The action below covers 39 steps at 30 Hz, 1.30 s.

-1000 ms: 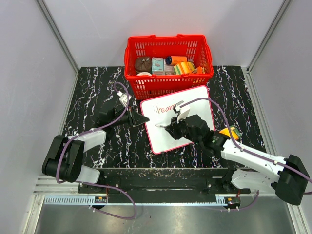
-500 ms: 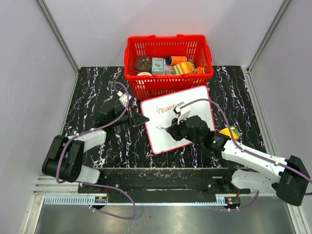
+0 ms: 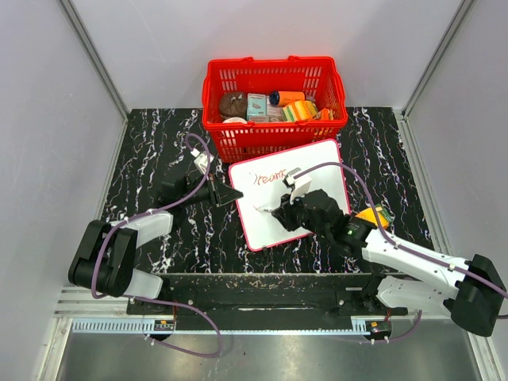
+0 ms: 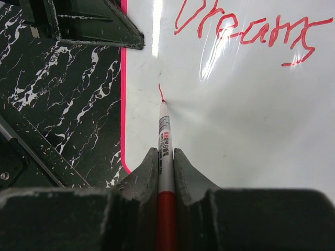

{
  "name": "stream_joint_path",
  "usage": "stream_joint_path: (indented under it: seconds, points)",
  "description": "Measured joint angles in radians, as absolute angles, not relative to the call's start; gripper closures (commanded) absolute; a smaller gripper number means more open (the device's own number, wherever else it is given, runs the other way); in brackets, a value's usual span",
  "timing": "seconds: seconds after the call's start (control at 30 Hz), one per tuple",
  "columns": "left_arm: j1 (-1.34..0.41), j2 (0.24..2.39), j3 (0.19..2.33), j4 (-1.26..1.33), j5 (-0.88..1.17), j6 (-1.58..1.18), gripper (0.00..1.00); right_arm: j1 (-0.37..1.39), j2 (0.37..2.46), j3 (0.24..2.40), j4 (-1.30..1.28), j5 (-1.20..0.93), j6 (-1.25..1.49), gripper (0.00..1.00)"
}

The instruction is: Write a sentence on the whiteboard

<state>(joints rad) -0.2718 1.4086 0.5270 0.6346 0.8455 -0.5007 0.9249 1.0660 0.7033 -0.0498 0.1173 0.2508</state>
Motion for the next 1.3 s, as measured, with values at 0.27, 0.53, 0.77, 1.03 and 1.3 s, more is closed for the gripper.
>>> stream_joint_path:
  seconds: [0.27, 0.53, 0.77, 1.03, 1.3]
  points:
    - [-0.272, 1.409, 0.527, 0.63, 0.839, -0.5, 1.0, 0.934, 1.068, 0.71, -0.048, 0.166, 0.248, 1.0]
    - [-0.273, 1.409, 0.527, 0.628, 0.836, -0.496, 1.0, 0.934, 1.084, 0.728, -0.027, 0.193, 0.234, 1.0]
    - [-0.273, 1.409, 0.527, 0.626, 0.834, -0.494, 1.0, 0.934, 1.09, 0.733, -0.026, 0.198, 0.229, 1.0]
    - [-0.273, 1.408, 0.527, 0.627, 0.834, -0.493, 1.0, 0.934, 1.076, 0.73, -0.043, 0.2, 0.233, 1.0]
    - [-0.274, 1.407, 0.527, 0.627, 0.834, -0.493, 1.0, 0.934, 1.053, 0.712, -0.065, 0.199, 0.242, 1.0]
